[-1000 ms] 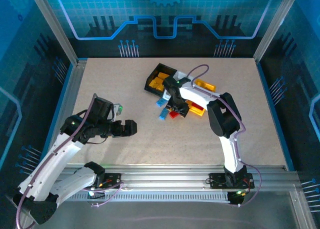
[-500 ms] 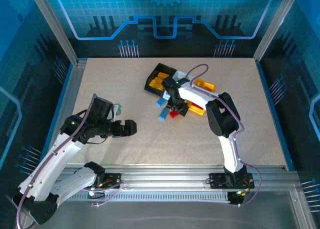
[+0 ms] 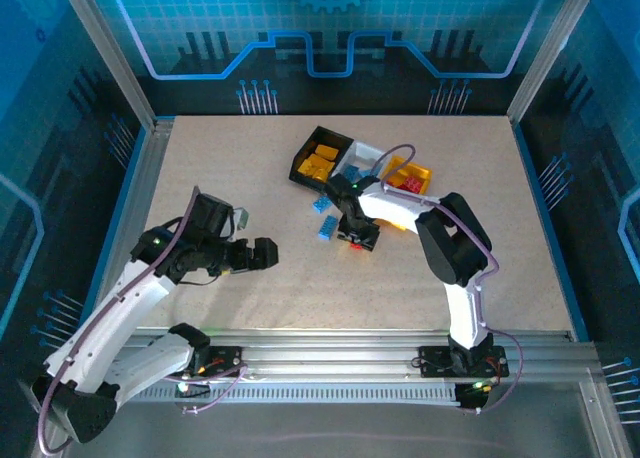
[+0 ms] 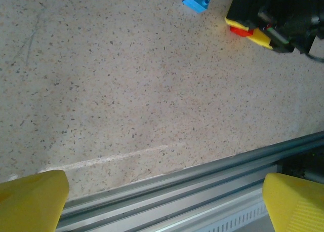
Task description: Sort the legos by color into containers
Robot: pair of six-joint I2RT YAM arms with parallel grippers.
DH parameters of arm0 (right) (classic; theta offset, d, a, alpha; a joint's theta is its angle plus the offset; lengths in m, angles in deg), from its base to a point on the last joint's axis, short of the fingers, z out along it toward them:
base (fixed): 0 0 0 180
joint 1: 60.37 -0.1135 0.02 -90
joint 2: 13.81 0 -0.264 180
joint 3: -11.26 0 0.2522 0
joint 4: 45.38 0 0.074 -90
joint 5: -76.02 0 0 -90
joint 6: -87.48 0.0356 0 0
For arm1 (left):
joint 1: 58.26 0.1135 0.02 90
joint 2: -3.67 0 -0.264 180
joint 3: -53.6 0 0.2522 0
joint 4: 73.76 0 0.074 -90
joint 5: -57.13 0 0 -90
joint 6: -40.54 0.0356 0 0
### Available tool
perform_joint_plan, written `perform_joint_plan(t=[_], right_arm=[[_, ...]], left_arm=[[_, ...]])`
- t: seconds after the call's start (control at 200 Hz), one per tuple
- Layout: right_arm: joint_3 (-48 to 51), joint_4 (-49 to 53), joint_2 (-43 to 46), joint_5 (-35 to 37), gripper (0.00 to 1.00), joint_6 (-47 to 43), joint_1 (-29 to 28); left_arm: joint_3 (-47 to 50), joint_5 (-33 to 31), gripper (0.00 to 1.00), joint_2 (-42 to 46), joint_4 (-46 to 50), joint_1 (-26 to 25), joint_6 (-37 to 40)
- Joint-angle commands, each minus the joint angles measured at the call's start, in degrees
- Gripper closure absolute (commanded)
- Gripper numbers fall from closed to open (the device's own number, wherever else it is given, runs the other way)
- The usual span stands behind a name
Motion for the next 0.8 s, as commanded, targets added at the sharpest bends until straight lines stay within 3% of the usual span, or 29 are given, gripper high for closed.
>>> perform_joint_plan(t=[0.0,0.175,0.34,0.6,0.795], right_arm=[[1.57,2.18,1.1,0.16,0.58,0.25,-0.3],[0.85,3.17,3.16,1.57,0.71,-2.74,-0.03],[-0.07,6.29,8.67,2.91,0.72,-6.69,0.51],[-0.84,10.19,19.47,2.6,0.72,-12.47,6.06],[-2.79,8.6,18.11,-1.02,0.72,-18.83,14.78]], left_arm=[[0.69,2.1,0.01,-0.88,-2.11,0.56,-1.34],[0.96,2.09,0.01,-3.61,-3.12,0.56,-0.85],[0.72,3.93,0.01,-9.76,-7.76,0.48,1.95],[-8.52,2.13,0.01,-30.8,-12.58,-2.8,8.87],[-19.54,-0.07,0.06,-45.83,-14.26,-5.6,11.71]])
